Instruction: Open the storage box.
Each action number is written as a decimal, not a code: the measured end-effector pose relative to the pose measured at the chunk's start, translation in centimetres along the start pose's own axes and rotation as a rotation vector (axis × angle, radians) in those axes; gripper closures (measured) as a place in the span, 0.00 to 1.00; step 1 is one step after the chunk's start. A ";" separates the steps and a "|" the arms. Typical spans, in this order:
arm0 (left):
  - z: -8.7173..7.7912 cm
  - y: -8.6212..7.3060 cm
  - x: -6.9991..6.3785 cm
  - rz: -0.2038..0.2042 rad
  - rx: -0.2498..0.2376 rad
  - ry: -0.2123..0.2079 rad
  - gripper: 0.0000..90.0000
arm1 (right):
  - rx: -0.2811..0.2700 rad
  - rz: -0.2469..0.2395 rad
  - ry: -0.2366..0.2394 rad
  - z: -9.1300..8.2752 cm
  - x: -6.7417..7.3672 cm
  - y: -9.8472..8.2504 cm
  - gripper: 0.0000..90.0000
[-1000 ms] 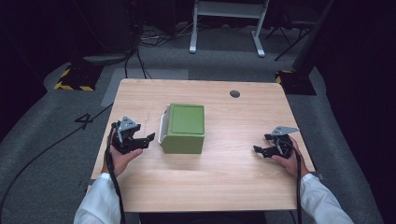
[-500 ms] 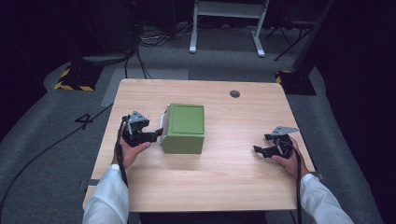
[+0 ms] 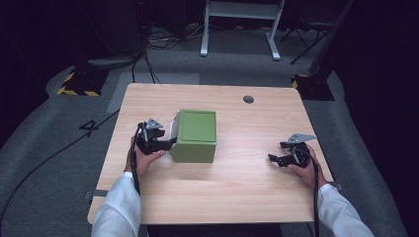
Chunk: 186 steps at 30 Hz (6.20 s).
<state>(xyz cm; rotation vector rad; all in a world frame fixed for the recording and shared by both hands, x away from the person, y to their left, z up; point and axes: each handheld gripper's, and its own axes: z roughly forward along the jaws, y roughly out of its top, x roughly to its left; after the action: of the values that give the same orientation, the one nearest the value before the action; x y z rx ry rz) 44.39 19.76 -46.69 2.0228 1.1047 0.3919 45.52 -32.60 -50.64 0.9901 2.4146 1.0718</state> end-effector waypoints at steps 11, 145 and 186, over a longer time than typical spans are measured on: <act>-0.5 -0.2 0.3 0.021 0.008 0.012 0.58 | 0.001 0.002 0.001 0.0 0.0 0.0 0.18; -10.1 -1.3 -10.8 0.349 -0.120 -0.012 0.18 | 0.002 0.001 0.001 -0.1 0.1 -0.1 0.18; 0.4 -6.5 -12.3 0.332 0.121 -0.228 0.16 | 0.002 -0.003 0.004 -0.1 0.0 -0.1 0.18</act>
<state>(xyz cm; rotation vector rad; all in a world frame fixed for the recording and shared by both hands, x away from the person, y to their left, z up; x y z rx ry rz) 33.89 11.63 -50.67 2.2998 0.6685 0.2557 45.41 -32.65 -50.64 0.9862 2.4202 1.0717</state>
